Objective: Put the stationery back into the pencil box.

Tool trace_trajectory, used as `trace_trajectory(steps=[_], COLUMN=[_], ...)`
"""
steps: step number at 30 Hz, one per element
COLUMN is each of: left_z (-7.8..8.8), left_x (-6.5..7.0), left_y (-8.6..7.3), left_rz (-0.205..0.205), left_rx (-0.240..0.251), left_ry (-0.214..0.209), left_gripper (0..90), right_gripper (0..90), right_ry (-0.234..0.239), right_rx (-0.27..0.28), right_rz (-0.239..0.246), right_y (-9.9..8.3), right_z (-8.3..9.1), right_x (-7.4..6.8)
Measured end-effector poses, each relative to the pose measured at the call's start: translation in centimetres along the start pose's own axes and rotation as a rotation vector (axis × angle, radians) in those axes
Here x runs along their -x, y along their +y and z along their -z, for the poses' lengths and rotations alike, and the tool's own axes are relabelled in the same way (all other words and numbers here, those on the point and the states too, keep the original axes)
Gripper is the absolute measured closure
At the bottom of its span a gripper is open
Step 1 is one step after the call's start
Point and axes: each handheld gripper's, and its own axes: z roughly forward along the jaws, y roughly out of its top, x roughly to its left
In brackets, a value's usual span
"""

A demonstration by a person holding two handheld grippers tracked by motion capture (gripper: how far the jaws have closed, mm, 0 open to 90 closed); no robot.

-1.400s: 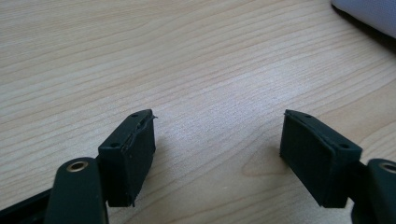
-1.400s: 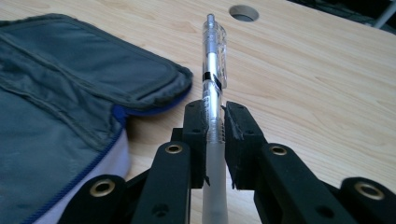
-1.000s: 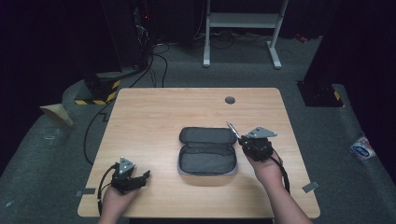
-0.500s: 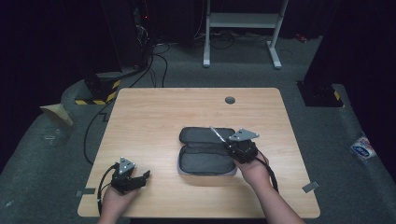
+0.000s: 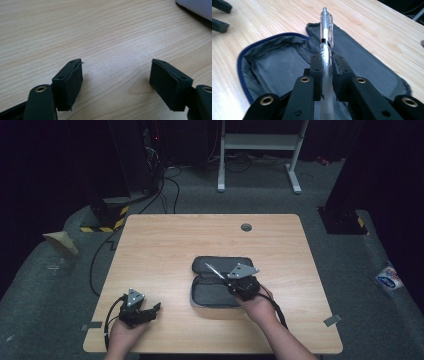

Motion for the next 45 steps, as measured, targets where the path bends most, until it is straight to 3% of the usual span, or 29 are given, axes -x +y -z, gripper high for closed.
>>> trace_trajectory(steps=[13, 30, 32, 36, 45], left_z=[0.0, 0.0, 0.0, 0.0, 0.0], left_x=[0.0, 0.0, 0.0, 0.0, 0.0], left_y=[0.0, 0.0, 0.0, 0.0, 0.0], left_rz=[-0.003, -0.003, -0.003, -0.003, -0.003], left_rx=[-0.003, -0.004, -0.004, -0.004, -0.004], left_ry=[-0.003, -0.003, -0.004, -0.003, -0.004], left_gripper=[26.8, 26.8, 26.8, 26.8, 26.8], right_gripper=[78.6, 78.4, 74.6, 72.3, 70.9], right_ry=[0.048, 0.116, 0.125, 0.113, 0.079], right_rx=[-0.029, -0.11, -0.118, -0.107, -0.086], right_rz=[0.052, 0.049, 0.04, 0.005, -0.012], right_y=[0.1, -1.7, -1.7, -1.7, -1.9], right_z=[-1.0, -2.3, -2.4, -2.3, -1.9], right_x=[-1.3, -1.4, -1.3, -1.0, -0.6])
